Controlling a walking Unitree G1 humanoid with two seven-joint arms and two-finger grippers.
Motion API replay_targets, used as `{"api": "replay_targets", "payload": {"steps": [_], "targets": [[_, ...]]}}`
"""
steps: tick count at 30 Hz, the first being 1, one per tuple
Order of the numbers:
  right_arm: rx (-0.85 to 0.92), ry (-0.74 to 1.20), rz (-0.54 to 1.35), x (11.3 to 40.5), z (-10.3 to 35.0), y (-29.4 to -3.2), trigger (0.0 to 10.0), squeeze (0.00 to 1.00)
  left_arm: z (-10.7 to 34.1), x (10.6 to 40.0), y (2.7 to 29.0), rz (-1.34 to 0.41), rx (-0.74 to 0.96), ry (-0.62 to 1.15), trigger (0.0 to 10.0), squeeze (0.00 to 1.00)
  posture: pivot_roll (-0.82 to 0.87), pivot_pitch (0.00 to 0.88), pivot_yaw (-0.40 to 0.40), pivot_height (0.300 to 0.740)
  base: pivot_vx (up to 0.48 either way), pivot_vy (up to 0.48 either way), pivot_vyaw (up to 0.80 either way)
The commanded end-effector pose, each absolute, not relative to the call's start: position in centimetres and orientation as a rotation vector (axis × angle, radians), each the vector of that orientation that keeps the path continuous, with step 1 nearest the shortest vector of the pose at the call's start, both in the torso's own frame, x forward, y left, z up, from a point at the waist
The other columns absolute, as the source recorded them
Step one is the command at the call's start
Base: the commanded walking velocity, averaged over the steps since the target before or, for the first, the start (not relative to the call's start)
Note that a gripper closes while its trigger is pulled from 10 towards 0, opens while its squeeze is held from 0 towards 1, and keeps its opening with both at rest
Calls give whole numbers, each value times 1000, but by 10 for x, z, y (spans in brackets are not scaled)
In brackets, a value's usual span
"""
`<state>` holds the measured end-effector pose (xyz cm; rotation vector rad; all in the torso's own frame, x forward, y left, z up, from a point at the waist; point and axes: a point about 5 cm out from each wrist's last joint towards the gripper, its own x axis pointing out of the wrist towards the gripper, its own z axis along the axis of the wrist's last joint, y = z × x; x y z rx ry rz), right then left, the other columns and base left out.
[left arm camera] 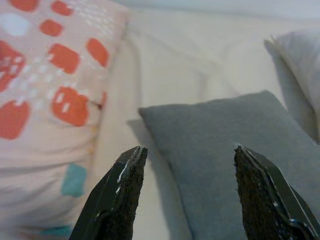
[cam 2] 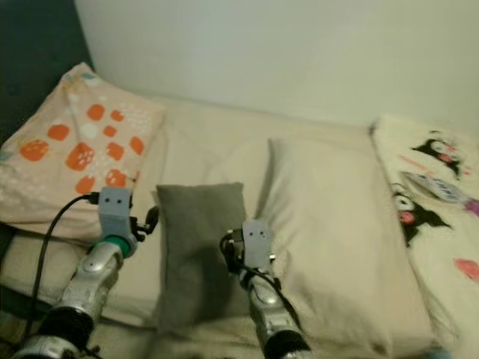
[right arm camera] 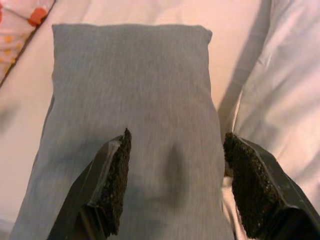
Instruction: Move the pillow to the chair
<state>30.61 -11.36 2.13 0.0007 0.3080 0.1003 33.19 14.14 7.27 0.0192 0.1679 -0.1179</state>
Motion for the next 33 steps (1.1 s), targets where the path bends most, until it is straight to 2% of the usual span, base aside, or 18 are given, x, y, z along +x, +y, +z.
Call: {"api": "replay_targets", "payload": {"steps": [1,33], "targets": [[6,339,80,300,14,-118,10000,0,65,328,138,-135,29,199,10000,0,-17,0,-21,740,0,0,0],[0,350,74,299,12,-122,10000,0,62,326,135,-136,-21,206,10000,0,-26,0,-33,740,0,0,0]]}}
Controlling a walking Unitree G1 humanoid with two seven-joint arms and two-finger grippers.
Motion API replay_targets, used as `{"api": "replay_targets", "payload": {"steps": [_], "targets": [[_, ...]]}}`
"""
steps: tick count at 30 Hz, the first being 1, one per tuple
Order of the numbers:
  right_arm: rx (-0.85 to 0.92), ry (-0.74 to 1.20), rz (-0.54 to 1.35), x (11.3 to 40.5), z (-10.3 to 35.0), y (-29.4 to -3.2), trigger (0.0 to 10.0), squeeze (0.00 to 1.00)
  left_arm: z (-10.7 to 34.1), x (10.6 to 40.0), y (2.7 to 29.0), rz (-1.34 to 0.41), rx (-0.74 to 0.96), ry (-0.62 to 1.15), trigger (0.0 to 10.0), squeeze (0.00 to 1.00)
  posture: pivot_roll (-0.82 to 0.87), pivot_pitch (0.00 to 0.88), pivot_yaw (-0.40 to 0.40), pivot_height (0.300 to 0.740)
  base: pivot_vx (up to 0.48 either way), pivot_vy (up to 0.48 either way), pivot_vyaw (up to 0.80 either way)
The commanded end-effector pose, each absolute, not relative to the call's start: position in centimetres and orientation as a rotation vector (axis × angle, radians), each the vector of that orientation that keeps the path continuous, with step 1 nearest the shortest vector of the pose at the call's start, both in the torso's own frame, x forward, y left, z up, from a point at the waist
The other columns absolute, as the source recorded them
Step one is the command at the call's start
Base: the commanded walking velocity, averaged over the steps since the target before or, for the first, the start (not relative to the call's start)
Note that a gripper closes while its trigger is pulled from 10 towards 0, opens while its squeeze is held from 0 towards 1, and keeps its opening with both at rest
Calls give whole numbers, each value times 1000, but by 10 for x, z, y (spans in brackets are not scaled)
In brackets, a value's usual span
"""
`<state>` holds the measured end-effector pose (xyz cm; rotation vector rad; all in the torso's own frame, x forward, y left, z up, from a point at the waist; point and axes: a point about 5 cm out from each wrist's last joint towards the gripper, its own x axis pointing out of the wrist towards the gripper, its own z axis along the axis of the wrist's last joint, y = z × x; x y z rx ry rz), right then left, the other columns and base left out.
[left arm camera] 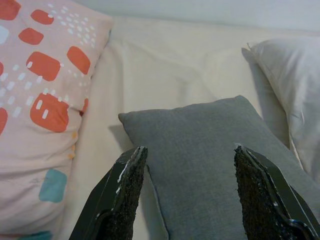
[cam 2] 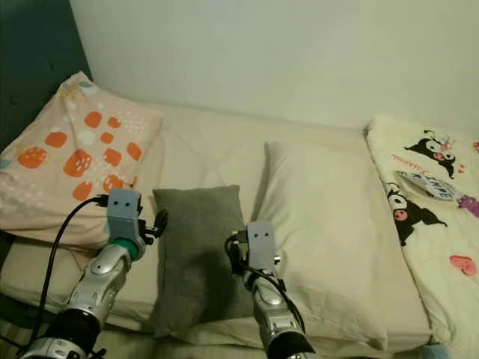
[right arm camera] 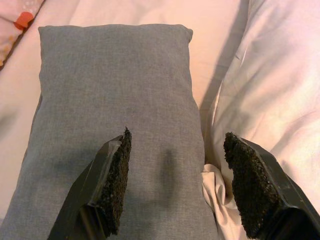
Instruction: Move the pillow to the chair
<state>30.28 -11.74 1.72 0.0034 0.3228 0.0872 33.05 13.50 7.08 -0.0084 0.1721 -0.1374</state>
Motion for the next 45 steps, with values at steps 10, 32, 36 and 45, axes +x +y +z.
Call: {"api": "replay_targets", "payload": {"steps": [10,32,36,45], "targets": [[-3,345,75,300,13,-123,10000,0,60,325,132,-145,-20,213,10000,0,-29,0,-34,740,0,0,0],[-5,347,72,301,13,-125,10000,0,58,323,132,-145,-13,230,10000,0,-33,9,-37,740,-232,0,0],[-7,347,74,300,13,-125,10000,0,58,324,132,-141,-12,233,10000,0,-35,10,-49,740,0,0,0],[-23,347,98,304,16,-126,10000,0,56,322,130,-126,-32,235,10000,0,-38,13,-75,740,0,0,0]]}}
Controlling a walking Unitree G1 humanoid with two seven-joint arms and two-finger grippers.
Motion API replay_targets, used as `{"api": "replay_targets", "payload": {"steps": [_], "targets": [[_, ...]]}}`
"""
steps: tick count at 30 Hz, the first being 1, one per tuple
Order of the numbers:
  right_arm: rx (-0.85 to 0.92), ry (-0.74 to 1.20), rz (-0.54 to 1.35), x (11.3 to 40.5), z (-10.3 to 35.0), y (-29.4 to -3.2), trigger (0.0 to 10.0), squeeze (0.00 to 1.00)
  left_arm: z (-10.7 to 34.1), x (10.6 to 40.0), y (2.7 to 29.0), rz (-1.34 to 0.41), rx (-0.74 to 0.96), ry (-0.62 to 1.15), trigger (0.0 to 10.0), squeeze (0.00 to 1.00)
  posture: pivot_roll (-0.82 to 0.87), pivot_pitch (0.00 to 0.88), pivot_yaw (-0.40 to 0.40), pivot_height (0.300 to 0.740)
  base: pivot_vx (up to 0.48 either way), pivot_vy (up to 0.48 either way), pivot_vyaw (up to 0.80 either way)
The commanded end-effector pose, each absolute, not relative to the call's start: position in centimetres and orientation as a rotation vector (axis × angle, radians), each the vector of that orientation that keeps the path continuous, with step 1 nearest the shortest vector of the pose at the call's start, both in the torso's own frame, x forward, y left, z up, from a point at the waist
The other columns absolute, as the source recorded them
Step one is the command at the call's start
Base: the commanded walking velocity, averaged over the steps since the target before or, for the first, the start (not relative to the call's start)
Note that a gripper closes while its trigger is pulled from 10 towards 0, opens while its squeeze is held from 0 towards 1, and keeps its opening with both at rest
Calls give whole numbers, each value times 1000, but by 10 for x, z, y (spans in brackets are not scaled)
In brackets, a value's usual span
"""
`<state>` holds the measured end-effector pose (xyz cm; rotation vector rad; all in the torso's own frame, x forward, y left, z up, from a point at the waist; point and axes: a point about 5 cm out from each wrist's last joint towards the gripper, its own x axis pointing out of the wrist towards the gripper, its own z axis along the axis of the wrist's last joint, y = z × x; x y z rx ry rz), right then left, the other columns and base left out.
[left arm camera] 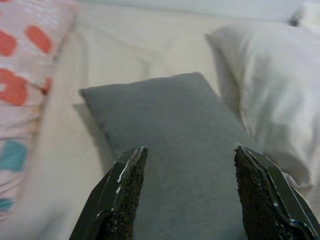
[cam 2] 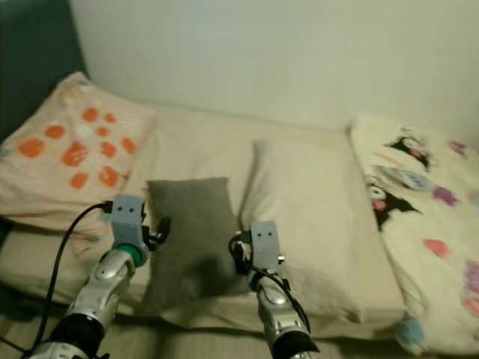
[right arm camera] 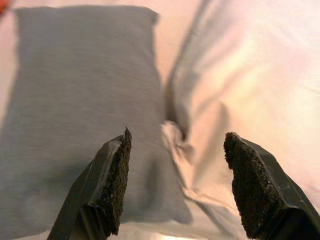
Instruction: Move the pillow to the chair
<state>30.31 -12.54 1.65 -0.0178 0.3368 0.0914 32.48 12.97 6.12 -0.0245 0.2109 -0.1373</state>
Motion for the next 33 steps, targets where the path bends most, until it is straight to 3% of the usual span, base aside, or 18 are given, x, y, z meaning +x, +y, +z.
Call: {"api": "replay_targets", "payload": {"steps": [1,12,33], "targets": [[-25,347,101,304,17,-126,10000,0,55,322,130,-125,-33,235,10000,0,-38,13,-75,740,0,0,0],[-14,349,119,305,18,-125,10000,0,52,318,132,-108,-24,241,10000,0,-42,12,-95,735,0,0,0],[16,357,121,303,16,-117,10000,0,54,319,140,-106,12,236,10000,0,-12,0,-74,640,0,0,0]]}}
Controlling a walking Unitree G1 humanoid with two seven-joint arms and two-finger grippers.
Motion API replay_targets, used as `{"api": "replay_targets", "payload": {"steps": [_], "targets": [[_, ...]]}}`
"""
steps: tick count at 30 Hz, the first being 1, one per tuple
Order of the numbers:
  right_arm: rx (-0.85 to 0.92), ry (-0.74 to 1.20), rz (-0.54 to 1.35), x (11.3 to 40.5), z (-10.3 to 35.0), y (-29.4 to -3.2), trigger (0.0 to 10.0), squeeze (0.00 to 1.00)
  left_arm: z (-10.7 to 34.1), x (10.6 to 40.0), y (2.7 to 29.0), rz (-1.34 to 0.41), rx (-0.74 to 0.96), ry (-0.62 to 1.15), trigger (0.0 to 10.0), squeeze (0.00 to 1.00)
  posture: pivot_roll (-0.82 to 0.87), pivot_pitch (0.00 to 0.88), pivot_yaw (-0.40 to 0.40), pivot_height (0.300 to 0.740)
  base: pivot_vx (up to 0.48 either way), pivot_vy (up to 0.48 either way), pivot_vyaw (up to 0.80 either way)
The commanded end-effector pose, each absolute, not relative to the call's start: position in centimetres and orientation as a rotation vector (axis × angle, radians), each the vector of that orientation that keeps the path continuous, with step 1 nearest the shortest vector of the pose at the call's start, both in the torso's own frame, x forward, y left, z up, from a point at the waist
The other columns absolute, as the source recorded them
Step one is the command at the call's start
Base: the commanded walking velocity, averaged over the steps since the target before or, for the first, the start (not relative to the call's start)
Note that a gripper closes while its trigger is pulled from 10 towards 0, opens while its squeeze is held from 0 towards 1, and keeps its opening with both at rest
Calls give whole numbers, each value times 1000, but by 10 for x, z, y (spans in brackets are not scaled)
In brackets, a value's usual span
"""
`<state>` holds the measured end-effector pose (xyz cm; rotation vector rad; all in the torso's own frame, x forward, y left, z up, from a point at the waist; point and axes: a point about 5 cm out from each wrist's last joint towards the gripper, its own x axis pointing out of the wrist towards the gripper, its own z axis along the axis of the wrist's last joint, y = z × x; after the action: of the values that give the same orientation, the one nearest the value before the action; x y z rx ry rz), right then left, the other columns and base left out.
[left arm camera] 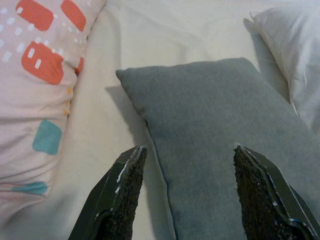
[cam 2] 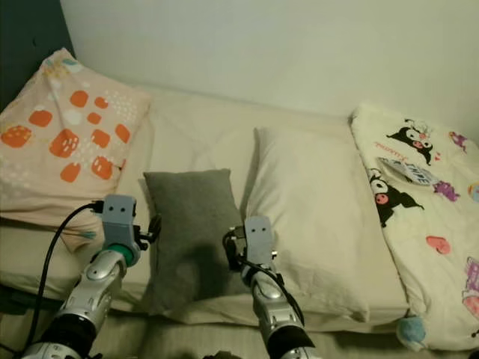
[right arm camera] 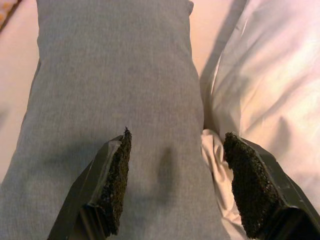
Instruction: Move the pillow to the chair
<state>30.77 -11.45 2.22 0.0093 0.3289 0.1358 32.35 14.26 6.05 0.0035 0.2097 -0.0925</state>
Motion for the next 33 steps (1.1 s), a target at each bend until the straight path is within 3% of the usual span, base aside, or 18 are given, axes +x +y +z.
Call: {"api": "replay_targets", "payload": {"steps": [1,5,33], "targets": [[16,357,121,303,16,-117,10000,0,54,319,140,-106,12,236,10000,0,-12,0,-74,640,0,0,0],[16,354,119,303,16,-118,10000,0,54,320,140,-107,16,236,10000,0,-10,0,-72,622,0,0,0],[6,327,105,312,25,-120,10000,0,59,325,138,-105,37,225,10000,0,-14,0,-65,622,0,0,0]]}}
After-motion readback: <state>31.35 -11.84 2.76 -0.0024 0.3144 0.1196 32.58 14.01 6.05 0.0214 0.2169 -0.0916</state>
